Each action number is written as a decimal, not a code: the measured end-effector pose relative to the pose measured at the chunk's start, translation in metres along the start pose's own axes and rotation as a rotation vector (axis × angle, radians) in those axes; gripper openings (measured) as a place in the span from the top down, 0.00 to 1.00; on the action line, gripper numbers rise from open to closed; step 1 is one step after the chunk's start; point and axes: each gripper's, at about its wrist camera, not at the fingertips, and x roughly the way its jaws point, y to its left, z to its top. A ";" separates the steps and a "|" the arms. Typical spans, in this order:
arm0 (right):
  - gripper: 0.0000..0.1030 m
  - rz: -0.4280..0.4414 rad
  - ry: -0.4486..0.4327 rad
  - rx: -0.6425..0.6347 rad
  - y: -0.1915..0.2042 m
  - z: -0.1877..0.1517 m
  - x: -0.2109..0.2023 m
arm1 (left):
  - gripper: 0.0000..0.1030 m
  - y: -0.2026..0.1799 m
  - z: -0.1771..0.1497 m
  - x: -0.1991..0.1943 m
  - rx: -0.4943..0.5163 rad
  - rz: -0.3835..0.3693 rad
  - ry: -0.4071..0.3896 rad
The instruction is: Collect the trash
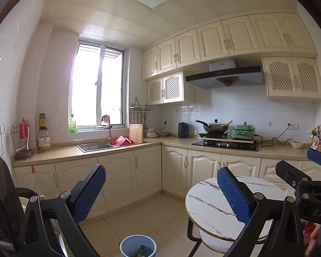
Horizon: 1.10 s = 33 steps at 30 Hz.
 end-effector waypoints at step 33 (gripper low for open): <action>0.00 0.003 0.005 -0.009 -0.005 -0.003 -0.001 | 0.01 0.054 0.021 0.022 0.006 -0.028 -0.007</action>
